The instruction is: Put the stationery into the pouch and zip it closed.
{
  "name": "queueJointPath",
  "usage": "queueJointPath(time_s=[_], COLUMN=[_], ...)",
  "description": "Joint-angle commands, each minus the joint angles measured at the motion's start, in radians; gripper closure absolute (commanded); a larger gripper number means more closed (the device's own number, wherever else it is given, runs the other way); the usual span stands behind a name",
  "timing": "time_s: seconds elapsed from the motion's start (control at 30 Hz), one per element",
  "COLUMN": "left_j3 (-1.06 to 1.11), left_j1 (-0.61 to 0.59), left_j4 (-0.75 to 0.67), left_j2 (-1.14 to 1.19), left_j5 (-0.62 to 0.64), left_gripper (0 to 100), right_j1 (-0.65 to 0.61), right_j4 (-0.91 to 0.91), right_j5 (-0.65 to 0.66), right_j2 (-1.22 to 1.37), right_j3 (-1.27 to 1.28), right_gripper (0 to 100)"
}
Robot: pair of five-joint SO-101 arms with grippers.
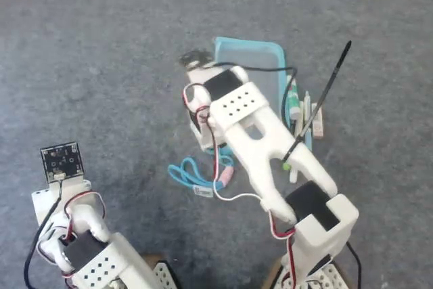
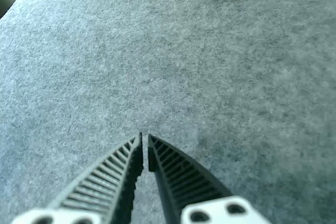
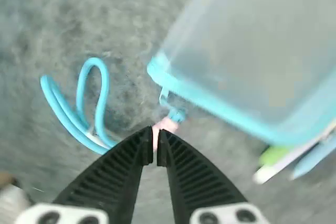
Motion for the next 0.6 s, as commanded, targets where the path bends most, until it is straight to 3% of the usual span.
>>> queueJointPath(time_s=[0.0, 0.33, 0.57], left_j3=[-0.01, -0.01, -0.01], left_j1=[0.034, 0.044, 0.044], left_j4=[0.018, 0.021, 0.018], left_j2=[-0.017, -0.017, -0.017], left_j5=[-0.009, -0.009, -0.009], left_gripper=[99, 99, 99], right_j1=[0.01, -0.056, -0.027], right_j4=[0.031, 0.033, -0.101], right_j5=[-0.21, -0.196, -0.265], right_j2=[0.004, 0.013, -0.176], right_j3=[-0.054, -0.041, 0.178], right_gripper=[95.7, 96.1, 96.1])
